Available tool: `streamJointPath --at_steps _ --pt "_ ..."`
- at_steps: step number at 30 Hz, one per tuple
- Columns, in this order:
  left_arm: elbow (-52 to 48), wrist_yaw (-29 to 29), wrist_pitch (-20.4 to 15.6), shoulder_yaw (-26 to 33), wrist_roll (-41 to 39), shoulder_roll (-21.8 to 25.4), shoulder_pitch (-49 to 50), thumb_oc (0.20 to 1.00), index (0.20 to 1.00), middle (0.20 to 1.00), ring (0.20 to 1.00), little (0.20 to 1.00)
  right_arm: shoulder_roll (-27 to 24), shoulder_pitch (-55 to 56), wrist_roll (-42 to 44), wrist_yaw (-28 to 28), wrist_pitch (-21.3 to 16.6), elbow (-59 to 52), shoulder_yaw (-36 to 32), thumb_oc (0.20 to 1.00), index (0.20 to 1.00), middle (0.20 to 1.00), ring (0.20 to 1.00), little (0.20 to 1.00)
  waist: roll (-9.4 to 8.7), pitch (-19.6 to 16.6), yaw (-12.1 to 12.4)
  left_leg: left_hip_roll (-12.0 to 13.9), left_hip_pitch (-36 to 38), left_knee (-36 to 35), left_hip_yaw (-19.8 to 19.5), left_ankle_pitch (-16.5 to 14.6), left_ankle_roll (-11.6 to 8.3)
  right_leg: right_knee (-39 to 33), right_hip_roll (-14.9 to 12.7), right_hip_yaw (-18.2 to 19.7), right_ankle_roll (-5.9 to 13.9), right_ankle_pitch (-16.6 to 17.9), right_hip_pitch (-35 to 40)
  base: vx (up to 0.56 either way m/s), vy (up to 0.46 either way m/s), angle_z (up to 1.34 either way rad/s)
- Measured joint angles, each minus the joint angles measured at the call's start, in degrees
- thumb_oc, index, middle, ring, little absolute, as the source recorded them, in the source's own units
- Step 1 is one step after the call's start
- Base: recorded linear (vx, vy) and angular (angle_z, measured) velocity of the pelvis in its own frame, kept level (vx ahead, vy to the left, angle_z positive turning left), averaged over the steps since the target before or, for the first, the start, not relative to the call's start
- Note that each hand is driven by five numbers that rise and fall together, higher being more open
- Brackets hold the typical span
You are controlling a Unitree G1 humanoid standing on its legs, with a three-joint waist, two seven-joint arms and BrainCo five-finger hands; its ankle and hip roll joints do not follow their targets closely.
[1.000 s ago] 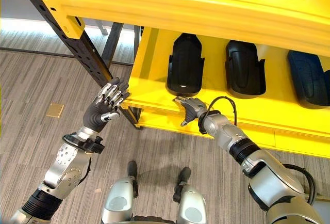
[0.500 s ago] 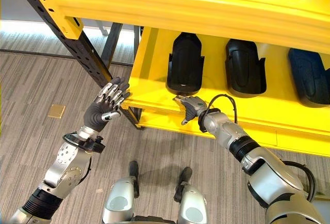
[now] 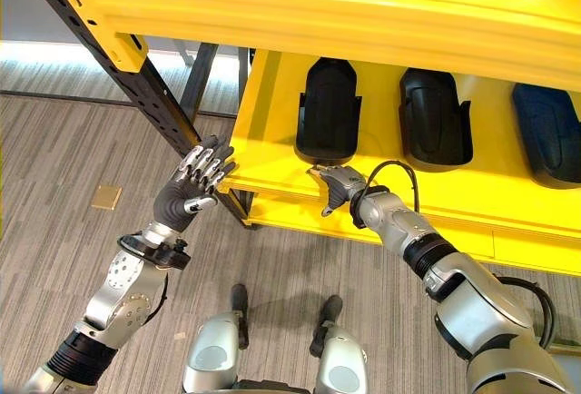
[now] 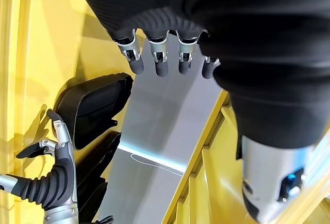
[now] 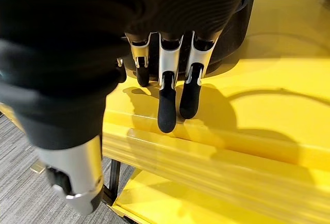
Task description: Move parts from the plastic box to the shelf.
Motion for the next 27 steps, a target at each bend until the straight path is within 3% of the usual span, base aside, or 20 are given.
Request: streamJointPath --at_steps 16,27 --pt "0.01 0.01 0.03 -0.05 -0.04 -0.01 -0.39 1.0 1.0 1.0 1.0 1.0 1.79 -2.12 1.63 0.36 0.87 4.12 -0.32 1.0 1.0 1.0 1.0 1.0 0.34 -0.33 -0.06 -0.09 0.28 -0.1 0.0 0.35 0.11 0.09 -0.06 -0.06 0.02 0.05 0.14 -0.01 0.001 0.0" --pt "0.08 -0.1 0.03 -0.54 -0.07 -0.59 -0.32 1.0 1.0 1.0 1.0 1.0 5.11 0.84 3.94 0.25 2.09 8.43 -1.6 1.0 1.0 1.0 1.0 1.0 1.01 -4.26 -0.03 -0.4 2.39 -2.56 -0.53 1.05 0.03 -1.12 0.03 -0.99 0.16 0.04 2.24 0.0 0.015 0.03"
